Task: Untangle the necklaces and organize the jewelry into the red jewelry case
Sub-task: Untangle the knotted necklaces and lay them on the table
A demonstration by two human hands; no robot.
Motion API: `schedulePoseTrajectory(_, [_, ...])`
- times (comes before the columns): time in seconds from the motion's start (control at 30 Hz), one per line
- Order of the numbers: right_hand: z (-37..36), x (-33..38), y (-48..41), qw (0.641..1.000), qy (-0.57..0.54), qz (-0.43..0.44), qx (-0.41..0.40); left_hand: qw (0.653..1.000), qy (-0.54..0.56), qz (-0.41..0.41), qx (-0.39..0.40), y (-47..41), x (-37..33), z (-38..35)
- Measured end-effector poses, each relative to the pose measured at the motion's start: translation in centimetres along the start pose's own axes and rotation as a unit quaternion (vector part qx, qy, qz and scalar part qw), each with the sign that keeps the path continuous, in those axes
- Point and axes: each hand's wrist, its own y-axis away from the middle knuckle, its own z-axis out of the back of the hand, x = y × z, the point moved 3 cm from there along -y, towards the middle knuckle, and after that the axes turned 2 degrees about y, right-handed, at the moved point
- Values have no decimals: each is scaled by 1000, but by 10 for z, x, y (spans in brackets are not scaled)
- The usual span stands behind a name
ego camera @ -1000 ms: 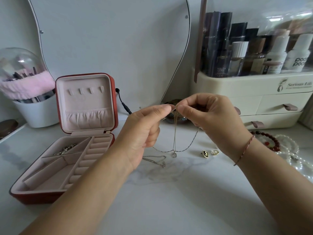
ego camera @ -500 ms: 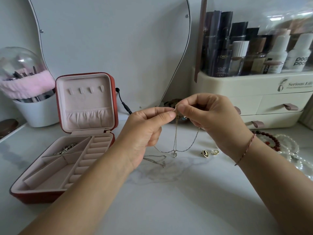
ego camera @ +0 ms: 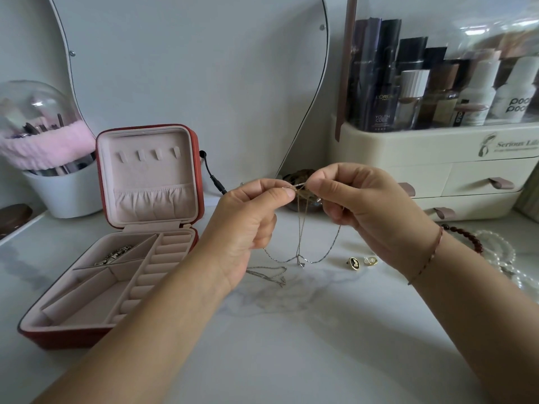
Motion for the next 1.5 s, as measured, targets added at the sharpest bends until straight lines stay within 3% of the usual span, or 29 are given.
schedulePoseTrajectory(0.4, [-2,-5,0,984,-164,-65,27,998,-18,39,50,-1,4,-2])
schedulePoseTrajectory(0.53, [1,-3,-1,979,-194,-65,26,999,-12,18,45,-1,2,-2])
schedulePoseTrajectory(0.7, [3,0,-1,992,-119,-25,16,999,3,-11,44,1,0,-2])
schedulePoseTrajectory(0.8, [0,4,2,1000,-9,26,10,999,-6,-21,45,2,-2,-3])
schedulePoseTrajectory(1.1, [-4,20,12,971,207,117,-32,996,-41,-76,31,3,-5,-3])
schedulePoseTrajectory(1.37, [-2,18,10,951,262,152,-55,993,-63,-94,33,4,-8,-3])
schedulePoseTrajectory(1.5, [-3,18,11,973,185,135,-27,990,-87,-106,25,3,-7,-3])
